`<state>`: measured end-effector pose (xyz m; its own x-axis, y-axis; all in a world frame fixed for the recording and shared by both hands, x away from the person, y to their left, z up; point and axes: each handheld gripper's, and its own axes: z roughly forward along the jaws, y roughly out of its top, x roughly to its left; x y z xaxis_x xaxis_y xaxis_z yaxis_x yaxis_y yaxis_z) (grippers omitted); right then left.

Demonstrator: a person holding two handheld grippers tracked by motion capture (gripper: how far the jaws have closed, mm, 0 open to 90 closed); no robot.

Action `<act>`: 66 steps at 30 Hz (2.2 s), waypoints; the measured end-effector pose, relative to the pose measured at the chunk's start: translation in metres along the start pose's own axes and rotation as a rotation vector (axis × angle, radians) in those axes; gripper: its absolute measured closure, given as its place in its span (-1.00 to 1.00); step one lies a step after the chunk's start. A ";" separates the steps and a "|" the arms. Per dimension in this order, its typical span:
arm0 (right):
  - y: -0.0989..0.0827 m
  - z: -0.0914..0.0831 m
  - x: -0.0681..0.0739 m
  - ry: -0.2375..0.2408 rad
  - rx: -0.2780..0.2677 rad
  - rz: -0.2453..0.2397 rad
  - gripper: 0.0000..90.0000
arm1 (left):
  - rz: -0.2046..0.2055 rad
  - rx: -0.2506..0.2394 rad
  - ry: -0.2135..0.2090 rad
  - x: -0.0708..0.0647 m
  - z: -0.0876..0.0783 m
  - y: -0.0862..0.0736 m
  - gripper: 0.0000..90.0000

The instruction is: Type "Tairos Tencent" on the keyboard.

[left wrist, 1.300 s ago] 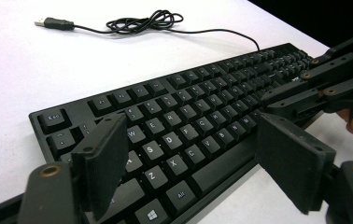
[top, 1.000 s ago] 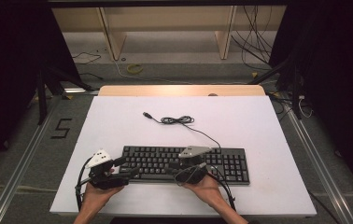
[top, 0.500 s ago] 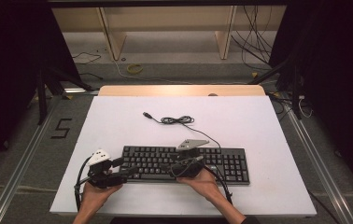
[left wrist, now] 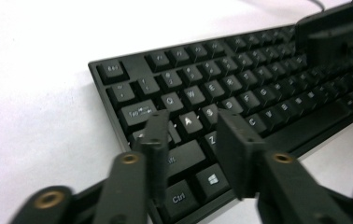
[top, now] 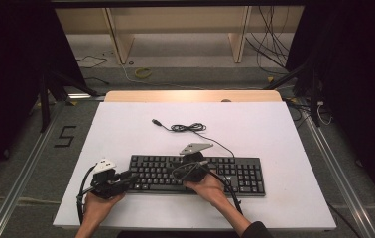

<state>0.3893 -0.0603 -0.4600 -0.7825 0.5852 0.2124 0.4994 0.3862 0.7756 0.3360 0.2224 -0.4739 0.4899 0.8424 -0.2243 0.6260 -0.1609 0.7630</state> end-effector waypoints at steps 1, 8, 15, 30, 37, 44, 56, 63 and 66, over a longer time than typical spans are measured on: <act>0.001 0.002 0.000 -0.003 0.002 -0.001 0.67 | 0.005 0.005 0.001 0.000 0.000 0.000 0.54; 0.006 0.014 0.003 -0.020 0.032 -0.021 1.00 | 0.029 0.035 0.006 -0.002 0.003 0.000 0.93; 0.008 0.026 0.004 -0.031 0.066 -0.027 1.00 | 0.039 0.057 0.004 -0.001 0.005 0.000 0.98; 0.010 0.038 0.005 -0.051 0.099 -0.026 1.00 | 0.037 0.087 0.000 -0.001 0.009 0.000 0.98; 0.009 0.042 0.005 -0.053 0.105 -0.028 1.00 | 0.037 0.092 -0.002 0.000 0.010 0.000 0.98; 0.008 0.044 0.005 -0.059 0.124 -0.024 1.00 | 0.035 0.104 0.002 0.001 0.012 -0.001 0.98; 0.009 0.045 0.007 -0.067 0.121 -0.020 1.00 | 0.037 0.101 -0.003 0.001 0.012 -0.001 0.98; 0.011 0.037 0.007 -0.048 0.076 -0.003 0.98 | 0.044 0.076 -0.004 -0.001 0.007 0.001 0.90; 0.013 0.032 0.008 -0.042 0.055 -0.007 0.94 | 0.036 0.066 -0.005 -0.003 0.007 0.002 0.84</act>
<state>0.4013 -0.0282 -0.4671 -0.7704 0.6112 0.1814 0.5145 0.4279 0.7431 0.3400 0.2166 -0.4759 0.5157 0.8329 -0.2006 0.6462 -0.2245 0.7294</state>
